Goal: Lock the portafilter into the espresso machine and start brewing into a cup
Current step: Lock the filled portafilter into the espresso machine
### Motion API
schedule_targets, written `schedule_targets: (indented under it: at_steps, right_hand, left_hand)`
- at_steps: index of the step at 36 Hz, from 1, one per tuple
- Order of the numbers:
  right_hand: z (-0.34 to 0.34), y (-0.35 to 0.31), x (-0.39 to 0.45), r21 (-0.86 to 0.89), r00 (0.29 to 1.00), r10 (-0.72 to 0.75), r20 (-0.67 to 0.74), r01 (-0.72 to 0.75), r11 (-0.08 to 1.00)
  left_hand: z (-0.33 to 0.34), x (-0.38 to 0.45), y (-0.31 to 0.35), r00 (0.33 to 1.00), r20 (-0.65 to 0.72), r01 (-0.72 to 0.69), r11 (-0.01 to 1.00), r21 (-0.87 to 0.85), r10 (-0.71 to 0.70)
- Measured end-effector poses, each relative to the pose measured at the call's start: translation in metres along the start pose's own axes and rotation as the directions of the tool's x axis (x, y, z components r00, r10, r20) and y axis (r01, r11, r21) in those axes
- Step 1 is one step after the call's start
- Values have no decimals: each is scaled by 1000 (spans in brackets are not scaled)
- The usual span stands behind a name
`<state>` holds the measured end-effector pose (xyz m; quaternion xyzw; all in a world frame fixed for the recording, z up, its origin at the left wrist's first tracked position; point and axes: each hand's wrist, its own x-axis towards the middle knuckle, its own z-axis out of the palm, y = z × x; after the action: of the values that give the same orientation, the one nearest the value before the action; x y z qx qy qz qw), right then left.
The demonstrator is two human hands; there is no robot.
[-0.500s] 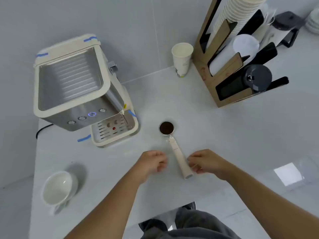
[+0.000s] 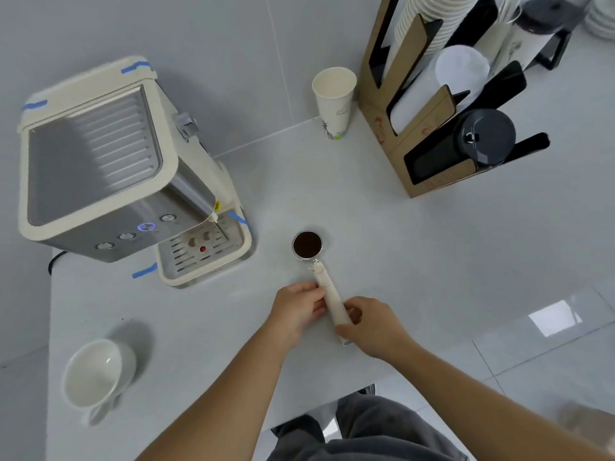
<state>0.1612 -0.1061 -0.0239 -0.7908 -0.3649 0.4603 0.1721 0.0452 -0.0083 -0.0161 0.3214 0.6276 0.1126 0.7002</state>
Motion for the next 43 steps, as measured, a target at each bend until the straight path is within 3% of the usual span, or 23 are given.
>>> schedule_targets:
  at_steps: [28,43]
  right_hand:
    - [-8,-18,-27,-58,994,-92,67,96,994]
    - [27,-66,-58,-75,955,-219,198,237,969]
  left_hand:
    - [-14,-25,0,999,20,-32,995,-89,34]
    - [-90,-63,-12,995,-36,-95,979,-179,90]
